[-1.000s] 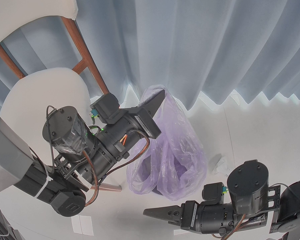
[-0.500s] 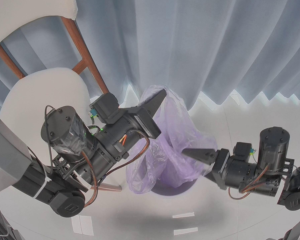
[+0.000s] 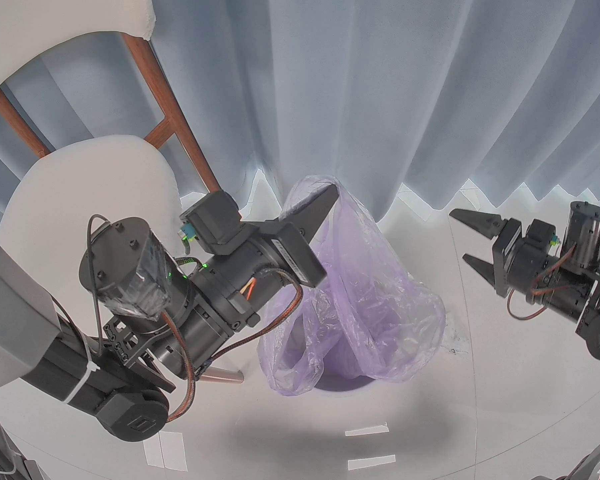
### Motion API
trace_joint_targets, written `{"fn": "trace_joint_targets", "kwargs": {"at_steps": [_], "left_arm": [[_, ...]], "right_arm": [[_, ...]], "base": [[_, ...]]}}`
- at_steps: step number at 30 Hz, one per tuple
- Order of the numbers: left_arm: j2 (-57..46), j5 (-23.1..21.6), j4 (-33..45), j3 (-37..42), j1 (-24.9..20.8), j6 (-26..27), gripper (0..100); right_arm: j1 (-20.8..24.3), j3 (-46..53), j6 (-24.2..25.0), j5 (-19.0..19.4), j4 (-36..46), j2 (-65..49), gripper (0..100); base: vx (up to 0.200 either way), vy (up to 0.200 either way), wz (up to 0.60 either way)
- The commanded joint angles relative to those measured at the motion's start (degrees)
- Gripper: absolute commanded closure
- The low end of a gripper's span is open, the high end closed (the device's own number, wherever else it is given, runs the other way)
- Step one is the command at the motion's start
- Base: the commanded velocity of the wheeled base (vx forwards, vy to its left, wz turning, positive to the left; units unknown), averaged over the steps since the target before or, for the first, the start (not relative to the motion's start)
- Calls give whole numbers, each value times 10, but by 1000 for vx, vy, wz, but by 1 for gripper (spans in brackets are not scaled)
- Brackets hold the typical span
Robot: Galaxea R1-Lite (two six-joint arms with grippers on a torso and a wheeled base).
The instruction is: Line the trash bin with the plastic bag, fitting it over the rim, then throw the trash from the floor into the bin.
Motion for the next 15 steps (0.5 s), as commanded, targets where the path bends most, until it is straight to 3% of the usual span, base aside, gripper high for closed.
{"fn": "trace_joint_targets", "kwargs": {"at_steps": [1,8,15], "left_arm": [[-6,0,0,4,-4,0,100],[-7,-1,0,8,-4,0,100],[-6,-1,0,9,-4,0,100]], "right_arm": [[-62,-55,-5,11,-4,37,0],[-69,-42,1,29,5,-5,0],[-70,25,93,275,48,-214,0]], "base": [[0,0,0],[0,0,0],[0,0,0]]}}
